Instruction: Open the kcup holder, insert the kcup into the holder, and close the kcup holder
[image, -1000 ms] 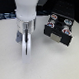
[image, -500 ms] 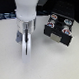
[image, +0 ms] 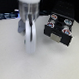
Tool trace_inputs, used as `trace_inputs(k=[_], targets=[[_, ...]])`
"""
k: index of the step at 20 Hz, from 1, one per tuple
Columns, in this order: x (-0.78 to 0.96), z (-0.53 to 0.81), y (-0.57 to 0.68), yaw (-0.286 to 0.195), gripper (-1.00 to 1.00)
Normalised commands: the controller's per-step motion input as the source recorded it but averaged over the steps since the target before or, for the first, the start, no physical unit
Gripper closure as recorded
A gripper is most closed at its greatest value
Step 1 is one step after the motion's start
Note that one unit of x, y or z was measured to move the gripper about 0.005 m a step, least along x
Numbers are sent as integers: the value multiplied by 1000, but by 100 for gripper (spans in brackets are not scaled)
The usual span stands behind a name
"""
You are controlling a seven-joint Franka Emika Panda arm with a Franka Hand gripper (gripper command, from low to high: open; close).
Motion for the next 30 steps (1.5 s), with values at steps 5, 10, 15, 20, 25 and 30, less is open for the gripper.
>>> trace_inputs(k=[5,10,15,20,25,30], targets=[[63,768,535,12,100],[72,611,620,15,100],[84,479,658,2,100],[153,406,680,-2,100],[149,271,680,5,100],[102,67,641,27,100]])
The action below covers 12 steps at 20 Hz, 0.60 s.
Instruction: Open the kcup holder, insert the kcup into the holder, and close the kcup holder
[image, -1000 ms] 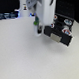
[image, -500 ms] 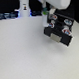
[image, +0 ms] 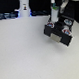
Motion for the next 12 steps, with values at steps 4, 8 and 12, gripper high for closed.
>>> trace_inputs(k=[4,8,12], targets=[[73,16,608,49,100],[30,-12,586,62,100],[7,-21,520,75,100]])
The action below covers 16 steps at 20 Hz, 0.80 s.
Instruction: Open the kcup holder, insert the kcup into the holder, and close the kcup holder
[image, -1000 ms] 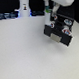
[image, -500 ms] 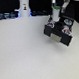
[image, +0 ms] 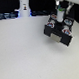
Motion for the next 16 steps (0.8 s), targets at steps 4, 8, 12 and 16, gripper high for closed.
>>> trace_inputs(k=[4,8,12,16], targets=[[-13,-87,398,89,100],[-10,-170,131,52,100],[-40,-211,37,36,100],[-18,-214,18,28,100]])
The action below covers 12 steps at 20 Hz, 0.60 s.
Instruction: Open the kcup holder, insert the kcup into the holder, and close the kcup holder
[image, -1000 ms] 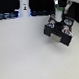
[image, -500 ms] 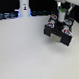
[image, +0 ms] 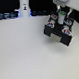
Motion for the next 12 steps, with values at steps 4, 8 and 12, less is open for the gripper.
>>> trace_inputs(k=[4,8,12], targets=[[8,-224,-9,9,100],[22,-254,-36,3,100],[29,-180,12,17,100]])
